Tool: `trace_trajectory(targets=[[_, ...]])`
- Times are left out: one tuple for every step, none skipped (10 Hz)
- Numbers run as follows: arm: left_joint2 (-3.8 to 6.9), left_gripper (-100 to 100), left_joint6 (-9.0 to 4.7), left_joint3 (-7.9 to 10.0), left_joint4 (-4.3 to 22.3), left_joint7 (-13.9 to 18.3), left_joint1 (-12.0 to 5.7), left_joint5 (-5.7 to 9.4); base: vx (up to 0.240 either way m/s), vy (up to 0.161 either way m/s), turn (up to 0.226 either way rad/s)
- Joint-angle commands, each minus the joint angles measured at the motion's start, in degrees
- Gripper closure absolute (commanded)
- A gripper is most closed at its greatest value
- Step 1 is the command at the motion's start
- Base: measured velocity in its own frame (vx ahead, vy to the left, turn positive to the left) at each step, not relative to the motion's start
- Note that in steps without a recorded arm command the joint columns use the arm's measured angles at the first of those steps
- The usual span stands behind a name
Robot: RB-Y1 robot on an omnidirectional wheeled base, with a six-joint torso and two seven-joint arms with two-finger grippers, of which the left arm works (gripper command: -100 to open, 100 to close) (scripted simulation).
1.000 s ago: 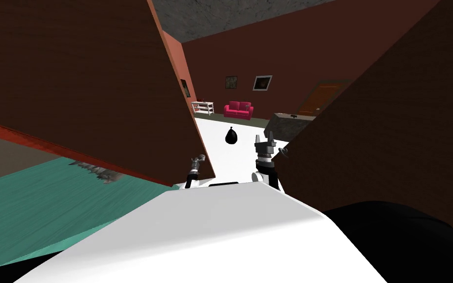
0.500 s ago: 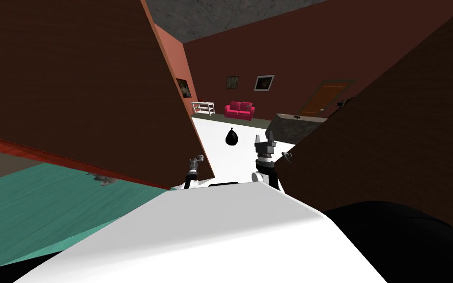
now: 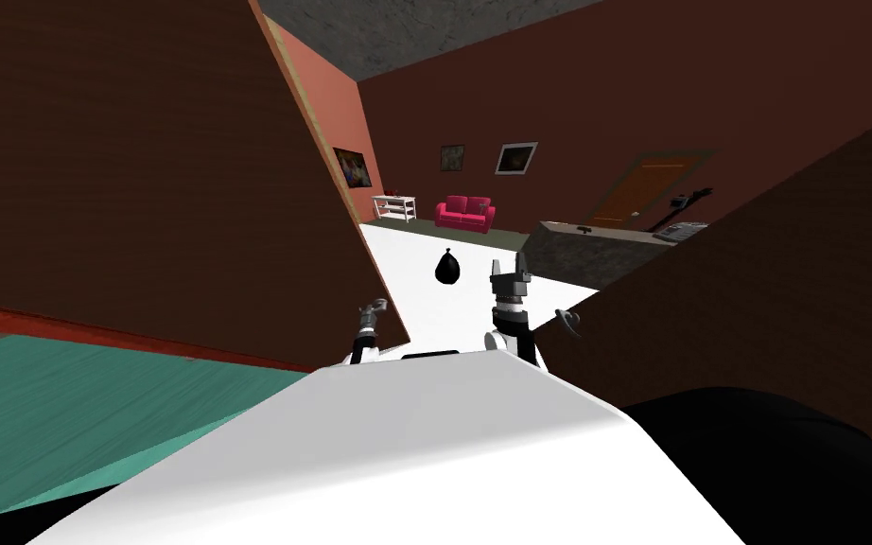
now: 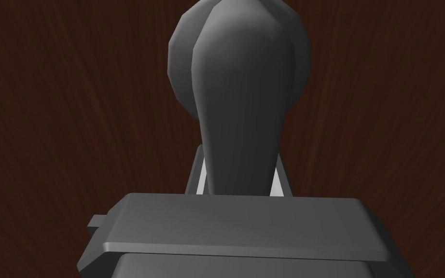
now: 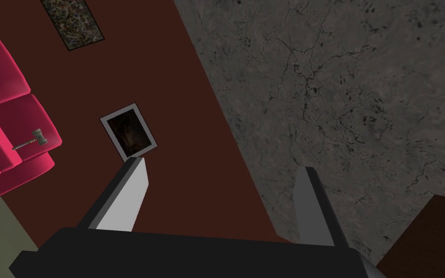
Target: Push the door open
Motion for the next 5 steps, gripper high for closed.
trace_trajectory(targets=[[-0.02, 100, -0.62, 1.00, 0.65, -0.42, -0.66, 0.58, 0.204, -0.077, 0.064], [-0.12, 100, -0.61, 1.54, 0.68, -0.64, -0.67, 0.87, 0.177, -0.044, 0.045], [-0.24, 100, -0.60, 1.98, 0.70, -0.82, -0.67, 1.11, 0.173, -0.029, 0.038], [-0.35, 100, -0.60, 2.31, 0.72, -0.95, -0.68, 1.29, 0.187, -0.065, 0.041], [0.00, 100, -0.41, 2.33, 0.76, -0.85, -0.38, 1.25, 0.084, -0.025, 0.042]])
